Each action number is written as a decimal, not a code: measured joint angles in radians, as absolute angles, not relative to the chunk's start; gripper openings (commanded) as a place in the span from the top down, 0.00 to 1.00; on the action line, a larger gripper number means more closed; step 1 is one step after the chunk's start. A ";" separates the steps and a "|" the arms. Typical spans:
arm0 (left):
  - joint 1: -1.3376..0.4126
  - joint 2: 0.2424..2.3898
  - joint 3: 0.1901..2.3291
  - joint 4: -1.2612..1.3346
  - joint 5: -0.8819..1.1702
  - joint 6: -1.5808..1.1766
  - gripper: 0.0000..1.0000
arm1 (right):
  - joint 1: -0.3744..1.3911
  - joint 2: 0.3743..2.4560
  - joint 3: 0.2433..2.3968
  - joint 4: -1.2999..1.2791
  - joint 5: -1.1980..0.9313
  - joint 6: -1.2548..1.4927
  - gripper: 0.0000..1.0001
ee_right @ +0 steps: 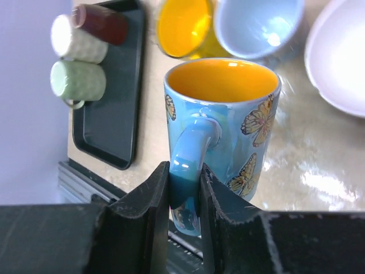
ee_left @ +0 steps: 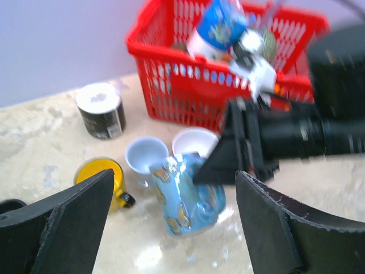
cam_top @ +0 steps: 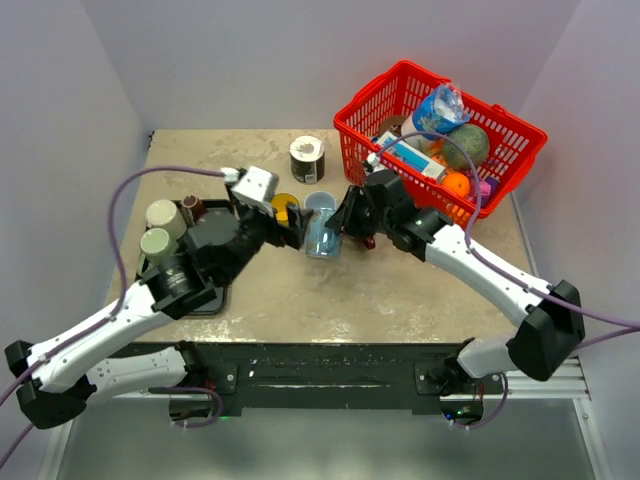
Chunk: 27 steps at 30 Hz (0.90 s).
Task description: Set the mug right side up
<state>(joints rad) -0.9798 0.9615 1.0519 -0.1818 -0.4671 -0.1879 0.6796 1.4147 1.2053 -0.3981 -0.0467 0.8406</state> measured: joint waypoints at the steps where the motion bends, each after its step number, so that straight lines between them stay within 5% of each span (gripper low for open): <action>1: -0.954 0.953 1.087 -0.201 -0.457 -0.197 0.08 | 0.691 1.391 1.188 -0.372 -0.035 0.808 1.00; 15: -0.750 1.194 1.642 -0.541 -0.423 -0.280 0.05 | 1.055 1.433 1.118 -0.021 0.123 0.523 1.00; 27: -0.627 1.283 1.676 -0.680 -0.279 -0.387 0.05 | 1.085 1.633 1.056 0.304 0.242 0.383 1.00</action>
